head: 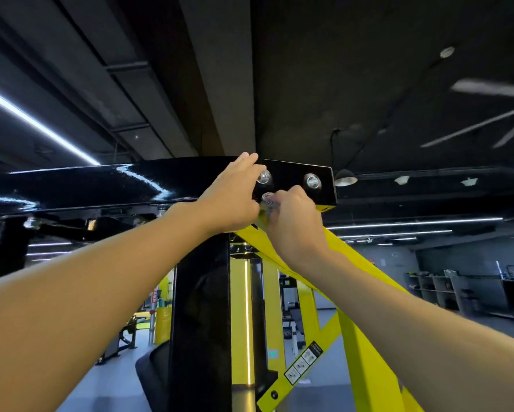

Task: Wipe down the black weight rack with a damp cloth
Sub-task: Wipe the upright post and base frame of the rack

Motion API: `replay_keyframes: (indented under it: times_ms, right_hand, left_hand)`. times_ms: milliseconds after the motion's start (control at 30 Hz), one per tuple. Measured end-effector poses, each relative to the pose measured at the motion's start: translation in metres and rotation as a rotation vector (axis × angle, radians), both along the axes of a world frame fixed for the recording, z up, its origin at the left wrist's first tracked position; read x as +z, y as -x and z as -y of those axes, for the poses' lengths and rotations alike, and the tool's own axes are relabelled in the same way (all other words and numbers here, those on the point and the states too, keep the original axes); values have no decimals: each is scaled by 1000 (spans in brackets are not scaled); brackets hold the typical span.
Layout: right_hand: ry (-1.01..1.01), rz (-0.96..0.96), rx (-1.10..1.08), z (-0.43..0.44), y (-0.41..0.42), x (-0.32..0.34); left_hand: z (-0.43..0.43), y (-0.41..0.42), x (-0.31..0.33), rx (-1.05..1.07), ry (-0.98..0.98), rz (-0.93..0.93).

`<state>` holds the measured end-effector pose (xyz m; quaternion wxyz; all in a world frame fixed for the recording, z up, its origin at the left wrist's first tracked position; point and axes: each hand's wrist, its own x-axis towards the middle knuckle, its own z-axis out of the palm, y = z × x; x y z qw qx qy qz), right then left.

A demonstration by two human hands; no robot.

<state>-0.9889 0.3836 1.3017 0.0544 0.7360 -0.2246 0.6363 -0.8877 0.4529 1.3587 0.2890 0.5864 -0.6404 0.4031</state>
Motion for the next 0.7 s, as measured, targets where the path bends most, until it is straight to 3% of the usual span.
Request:
replay_keyframes:
  times_ms: [100,233,367,500,700]
  right_hand:
    - [55,-47,110,-22,-12,-28]
    - [153,-67,272,-64,-48,-34]
    - [92,-22,475,-109,-111,-26]
    - [90,-16,492,-156,-196,-19]
    - [162,-187,546,-207,-310,-23]
  left_hand:
    - [-17,-8,-19,-207,139,-141]
    - [-56,-45,-37,-258,220,-286]
    - [-113,-110,-42,-215,116,-491]
    - [-175,-184,-55,-350,-14,-922]
    - [-239,-297,-67,-445,136,-952]
